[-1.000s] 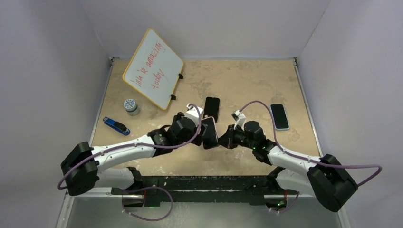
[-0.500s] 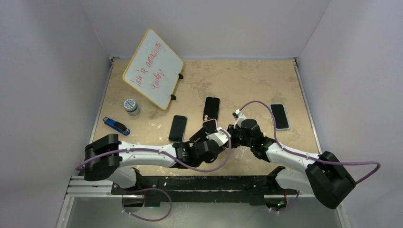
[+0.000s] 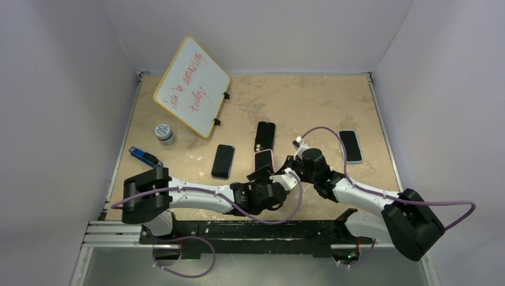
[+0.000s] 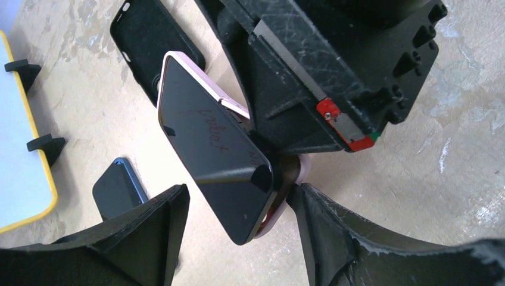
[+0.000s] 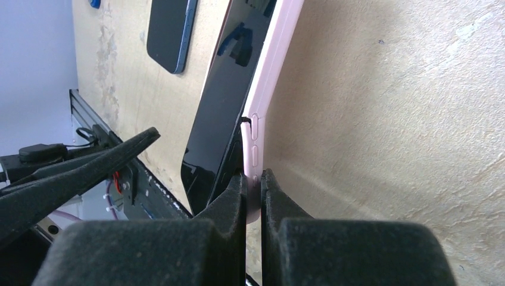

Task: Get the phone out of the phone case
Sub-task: Remove the phone case from the phone.

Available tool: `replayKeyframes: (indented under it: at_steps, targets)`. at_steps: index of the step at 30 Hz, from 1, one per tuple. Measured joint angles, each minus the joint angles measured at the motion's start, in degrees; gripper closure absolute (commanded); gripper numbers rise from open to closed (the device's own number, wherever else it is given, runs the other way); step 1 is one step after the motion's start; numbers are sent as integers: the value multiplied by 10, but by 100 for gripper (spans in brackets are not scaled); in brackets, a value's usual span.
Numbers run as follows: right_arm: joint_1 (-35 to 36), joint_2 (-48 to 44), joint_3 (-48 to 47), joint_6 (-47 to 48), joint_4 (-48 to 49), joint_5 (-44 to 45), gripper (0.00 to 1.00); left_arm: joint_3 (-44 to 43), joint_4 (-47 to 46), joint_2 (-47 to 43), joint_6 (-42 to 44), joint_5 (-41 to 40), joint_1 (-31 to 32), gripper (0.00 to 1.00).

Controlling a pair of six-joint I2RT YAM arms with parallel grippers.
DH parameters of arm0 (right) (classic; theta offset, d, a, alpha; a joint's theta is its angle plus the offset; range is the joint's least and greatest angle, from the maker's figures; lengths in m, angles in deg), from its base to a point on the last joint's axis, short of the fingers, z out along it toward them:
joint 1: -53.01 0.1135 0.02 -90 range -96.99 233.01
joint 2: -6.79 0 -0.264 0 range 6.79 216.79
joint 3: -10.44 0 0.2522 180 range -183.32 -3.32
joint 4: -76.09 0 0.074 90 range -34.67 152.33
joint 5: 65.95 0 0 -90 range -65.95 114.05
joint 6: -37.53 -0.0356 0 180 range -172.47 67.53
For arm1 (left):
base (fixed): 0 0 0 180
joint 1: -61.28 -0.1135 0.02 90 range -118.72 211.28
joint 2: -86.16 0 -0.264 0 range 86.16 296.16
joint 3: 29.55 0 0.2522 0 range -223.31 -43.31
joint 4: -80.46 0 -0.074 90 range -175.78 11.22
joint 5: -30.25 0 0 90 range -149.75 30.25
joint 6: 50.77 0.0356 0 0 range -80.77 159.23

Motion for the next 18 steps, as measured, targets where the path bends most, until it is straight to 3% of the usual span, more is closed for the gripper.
replayKeyframes:
  at_steps: [13,18]
  targets:
    - [-1,12,-3,-12,17,0,100,-9,-4,17,16,-20,4,47]
    - [-2,22,-7,-15,38,-9,100,-9,14,-9,14,9,-17,49]
